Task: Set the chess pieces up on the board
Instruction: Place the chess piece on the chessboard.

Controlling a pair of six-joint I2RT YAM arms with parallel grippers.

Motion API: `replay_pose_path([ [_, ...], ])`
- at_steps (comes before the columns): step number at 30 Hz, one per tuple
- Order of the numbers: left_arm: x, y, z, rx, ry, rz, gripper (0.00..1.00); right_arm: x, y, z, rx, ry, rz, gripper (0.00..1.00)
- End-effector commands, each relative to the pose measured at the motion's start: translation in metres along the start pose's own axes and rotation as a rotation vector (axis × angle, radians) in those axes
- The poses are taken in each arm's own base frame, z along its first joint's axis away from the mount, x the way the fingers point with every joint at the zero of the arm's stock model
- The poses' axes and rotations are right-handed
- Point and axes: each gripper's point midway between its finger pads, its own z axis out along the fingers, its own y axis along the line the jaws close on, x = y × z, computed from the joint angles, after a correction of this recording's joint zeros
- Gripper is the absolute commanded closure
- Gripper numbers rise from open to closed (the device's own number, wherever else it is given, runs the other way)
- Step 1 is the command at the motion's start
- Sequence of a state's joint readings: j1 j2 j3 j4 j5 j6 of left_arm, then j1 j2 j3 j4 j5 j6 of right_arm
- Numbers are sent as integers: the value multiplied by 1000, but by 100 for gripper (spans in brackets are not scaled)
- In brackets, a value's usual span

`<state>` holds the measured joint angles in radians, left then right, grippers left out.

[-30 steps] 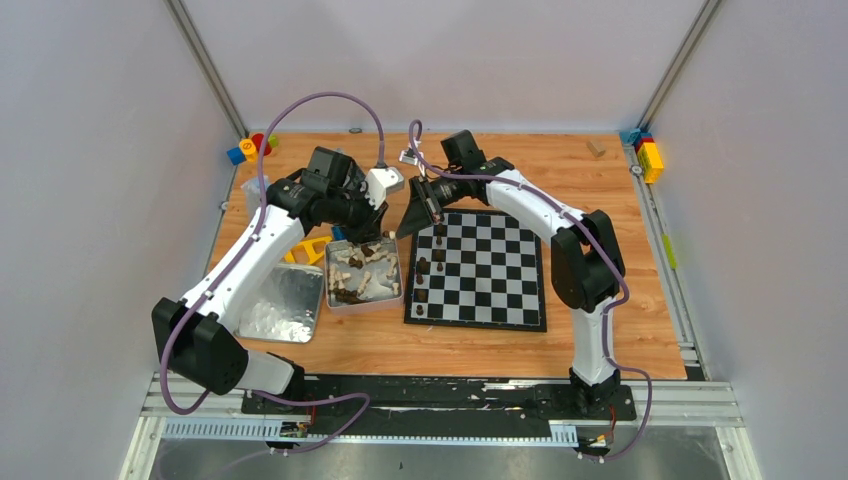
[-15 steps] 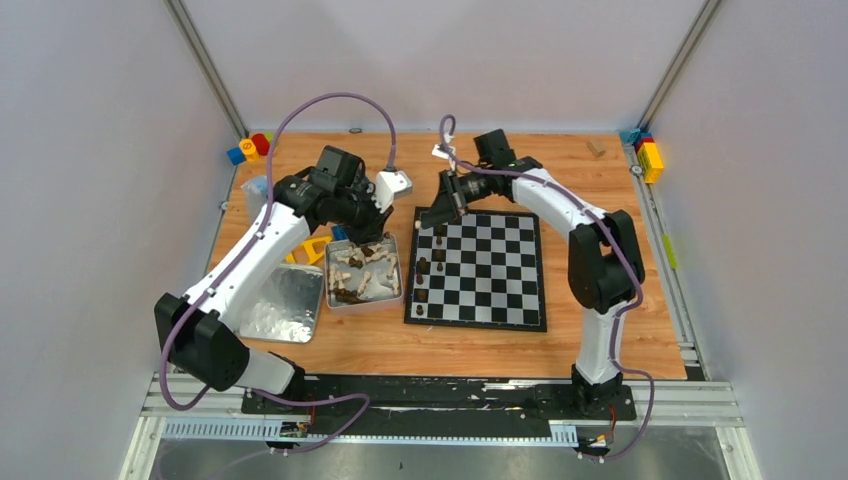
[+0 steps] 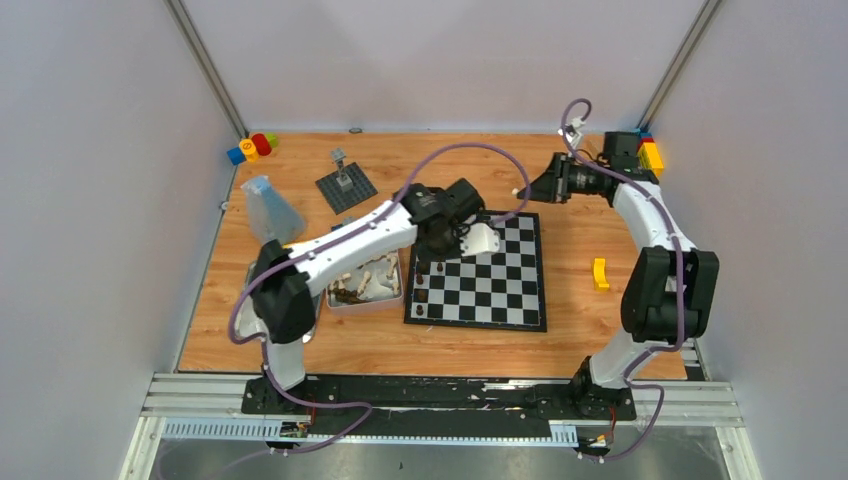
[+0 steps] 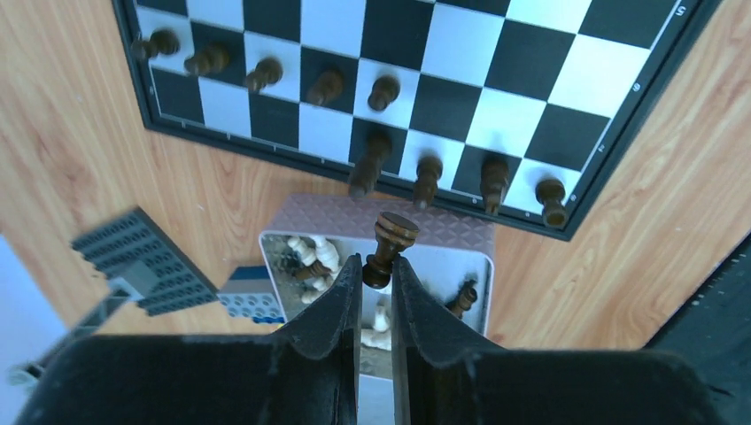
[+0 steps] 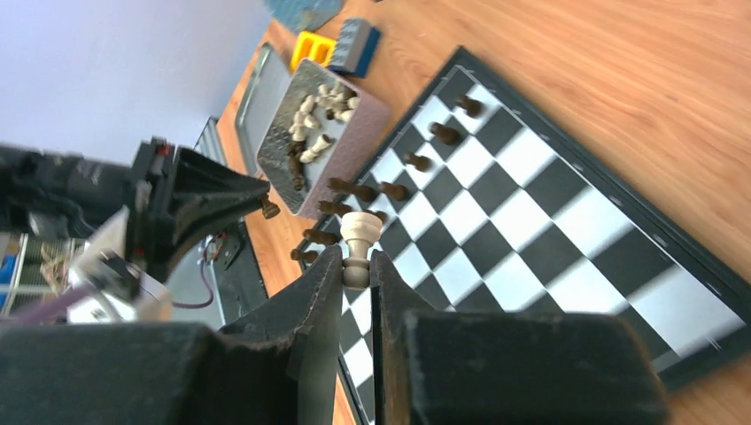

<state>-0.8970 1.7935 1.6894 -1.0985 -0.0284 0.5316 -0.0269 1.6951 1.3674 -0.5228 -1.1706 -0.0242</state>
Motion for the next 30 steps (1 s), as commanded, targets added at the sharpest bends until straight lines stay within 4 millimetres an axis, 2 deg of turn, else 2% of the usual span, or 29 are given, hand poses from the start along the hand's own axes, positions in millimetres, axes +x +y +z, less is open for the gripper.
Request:
replay_pose_path([
  [1,-2,1,11,-81,213,173,91,-3,-11,-39,56,-84,-60,96],
  [5,-12,-6,34,-99,327,280,91,3,-19,-60,84,-127,-56,97],
  [12,-3,-15,68,-104,523,384,89,4,-20,-77,68,-169,-44,97],
  [22,6,-23,82,-95,593,372,87,9,-24,-74,37,-165,-10,96],
  [30,5,-26,87,-94,595,355,87,12,-27,-73,28,-161,12,96],
])
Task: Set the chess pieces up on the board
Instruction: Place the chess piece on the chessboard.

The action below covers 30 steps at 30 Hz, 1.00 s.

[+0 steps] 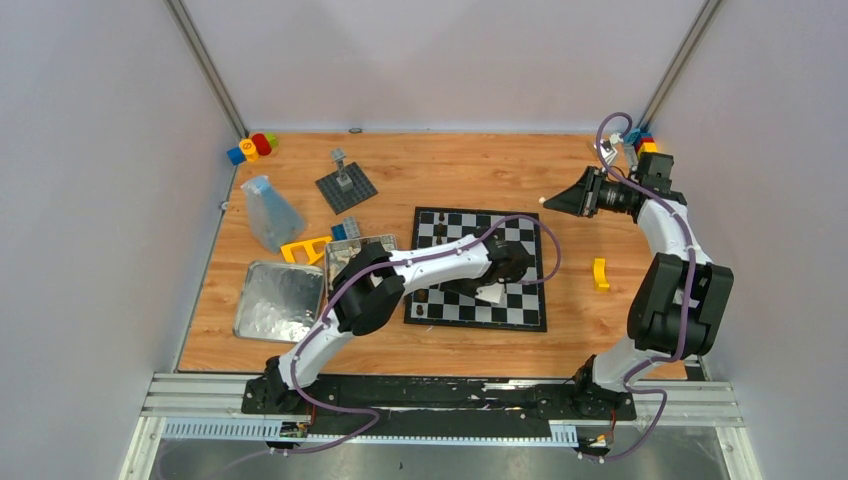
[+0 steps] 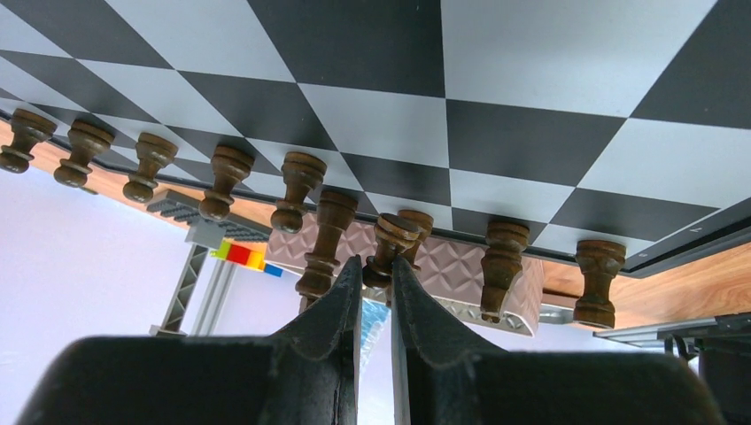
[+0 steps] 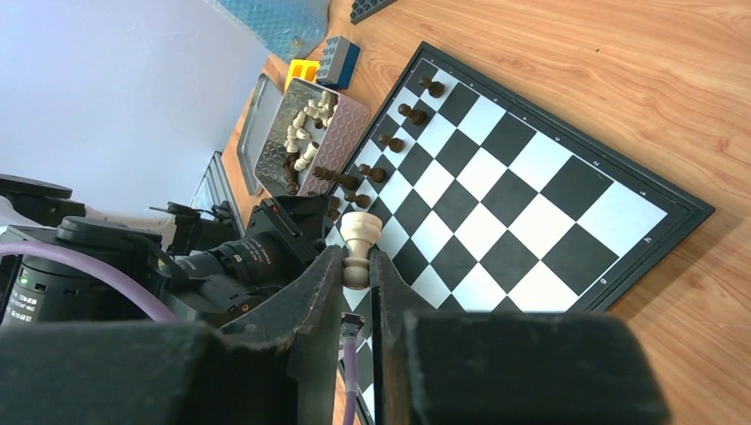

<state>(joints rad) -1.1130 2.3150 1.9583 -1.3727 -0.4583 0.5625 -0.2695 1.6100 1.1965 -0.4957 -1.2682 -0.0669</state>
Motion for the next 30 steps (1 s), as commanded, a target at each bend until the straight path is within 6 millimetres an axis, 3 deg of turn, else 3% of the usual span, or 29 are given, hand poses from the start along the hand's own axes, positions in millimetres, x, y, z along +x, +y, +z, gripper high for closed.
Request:
replay_pose_path([
  [1,-5,4,-7,-21,-3,-21,87,-5,5,0,-46,-14,-56,96],
  [30,-16,3,-4,-37,12,-22,82,-2,4,1,-63,-9,-36,96],
])
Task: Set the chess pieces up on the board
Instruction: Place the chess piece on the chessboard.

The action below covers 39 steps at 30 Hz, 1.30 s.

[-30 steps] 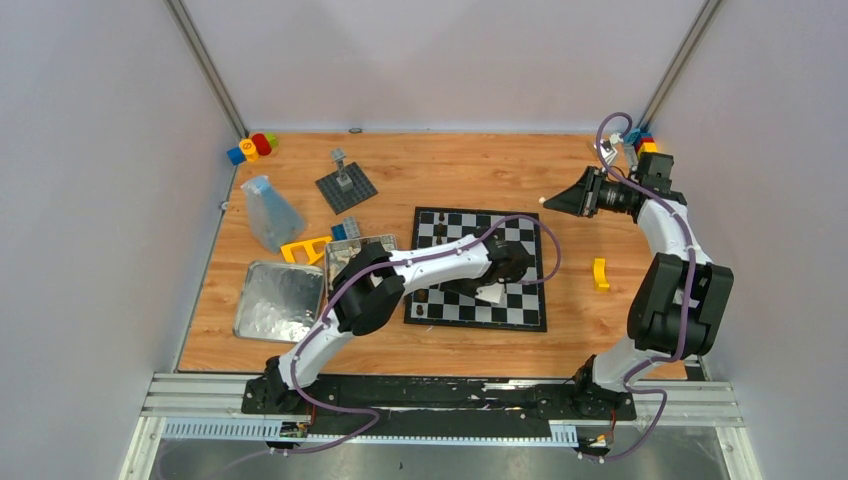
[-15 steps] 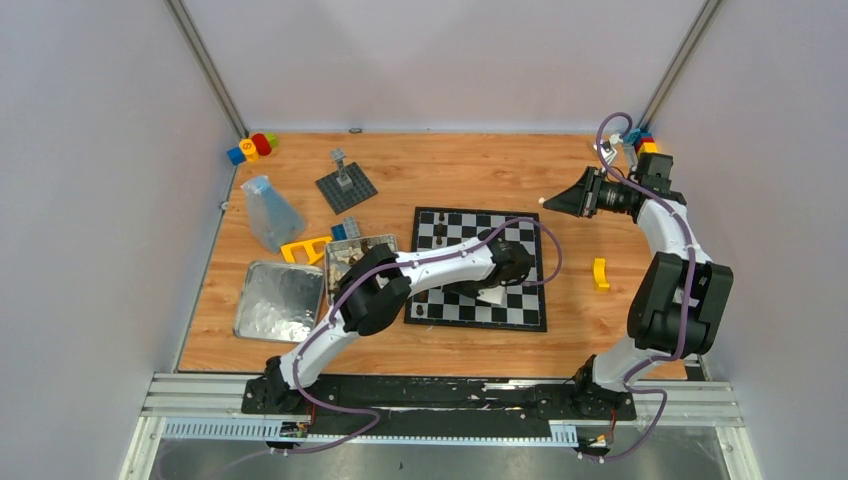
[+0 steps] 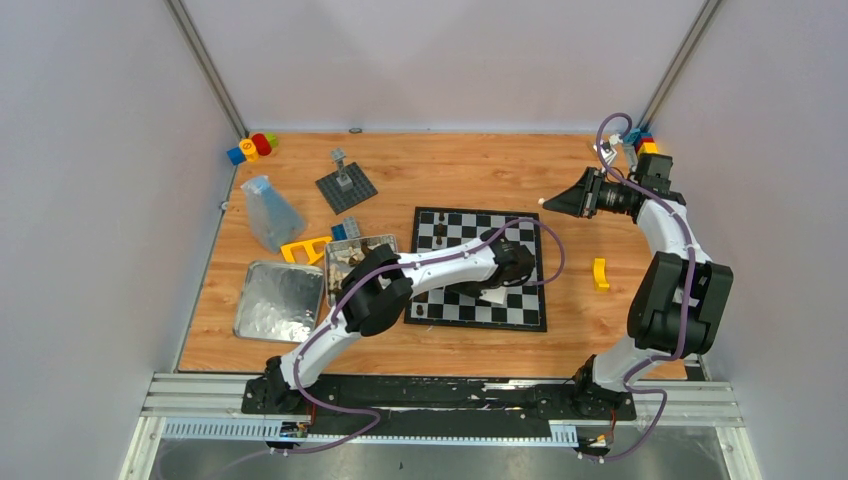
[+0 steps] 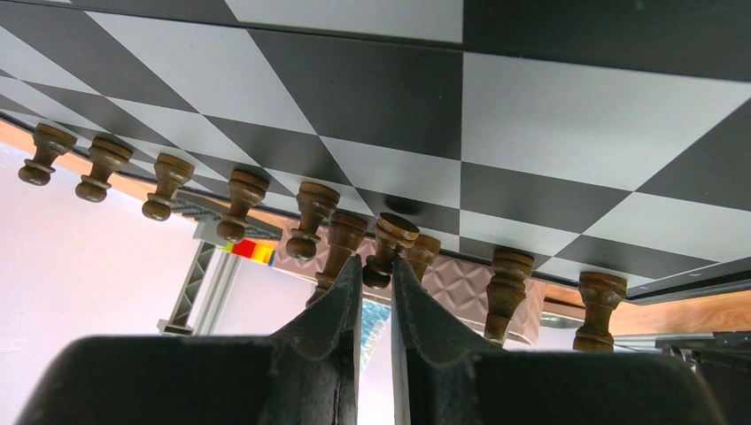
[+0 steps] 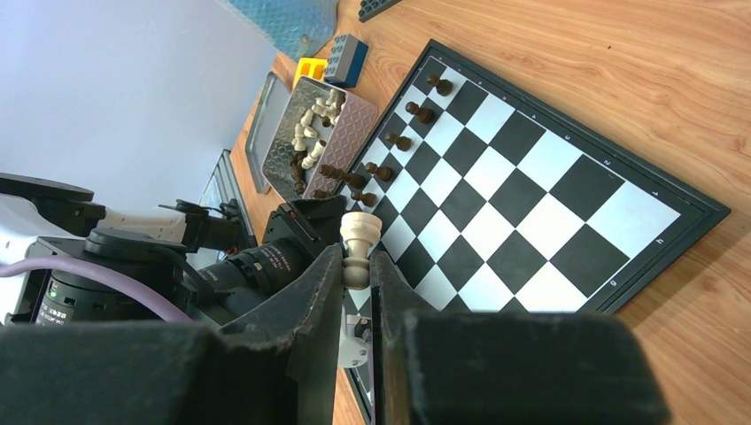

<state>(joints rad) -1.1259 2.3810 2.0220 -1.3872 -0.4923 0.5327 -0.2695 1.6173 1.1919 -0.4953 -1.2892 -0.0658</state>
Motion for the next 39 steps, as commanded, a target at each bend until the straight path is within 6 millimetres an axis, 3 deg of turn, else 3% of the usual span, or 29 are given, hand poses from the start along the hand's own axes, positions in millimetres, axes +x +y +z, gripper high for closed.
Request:
replay_pose_path([
  [1,-5,-1,-10,-12,-17,-11,82,-5,3,0,-42,-11,-49,96],
  [26,-5,-4,-15,-18,-21,-23,63,-4,4,1,-55,-9,-38,95],
  [31,-4,-6,-16,-10,-26,-25,63,-3,4,1,-59,-9,-32,95],
  [39,-5,-9,-16,4,-33,-26,72,-3,4,1,-61,-8,-27,95],
])
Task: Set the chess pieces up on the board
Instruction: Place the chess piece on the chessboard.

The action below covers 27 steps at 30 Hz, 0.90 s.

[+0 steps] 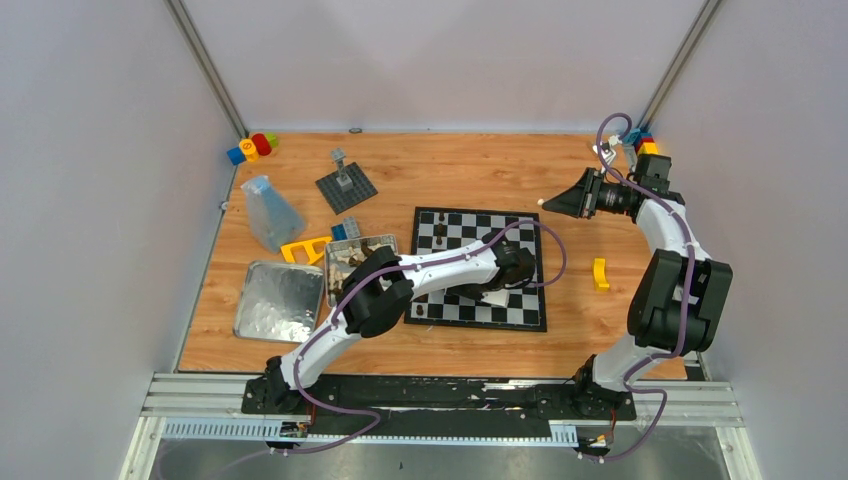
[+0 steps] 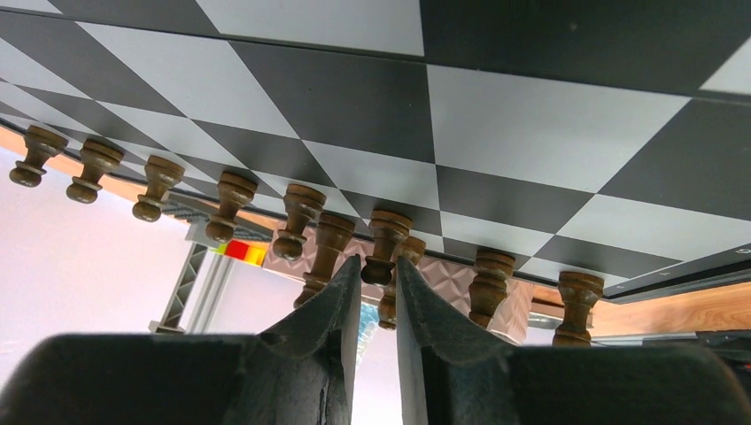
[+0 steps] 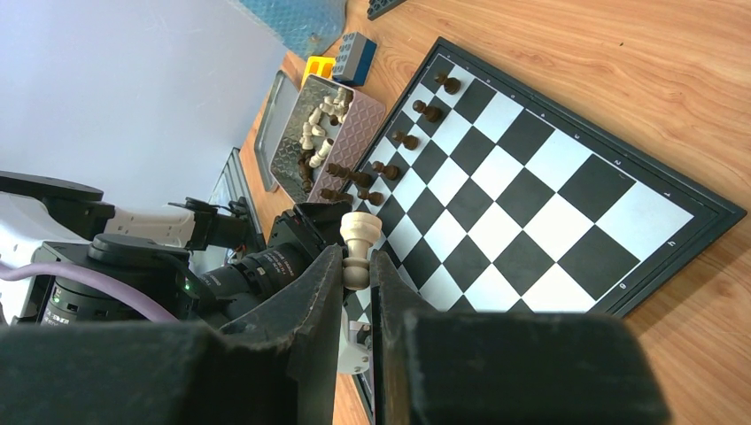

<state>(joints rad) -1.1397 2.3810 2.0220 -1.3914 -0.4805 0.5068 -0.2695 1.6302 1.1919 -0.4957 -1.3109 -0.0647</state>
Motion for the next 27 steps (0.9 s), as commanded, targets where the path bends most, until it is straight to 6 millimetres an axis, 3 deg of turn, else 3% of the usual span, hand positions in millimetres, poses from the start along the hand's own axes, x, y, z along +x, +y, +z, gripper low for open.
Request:
replay_pose_path([
  [1,-1,-3,-13,0,-24,-13,73,-4,4,0,-41,-10,-41,95],
  [19,-7,1,-20,1,-61,-34,78,-3,3,1,-45,-8,-30,95],
  [27,-7,5,-25,-15,-75,-48,69,-3,1,1,-44,-7,-26,95],
])
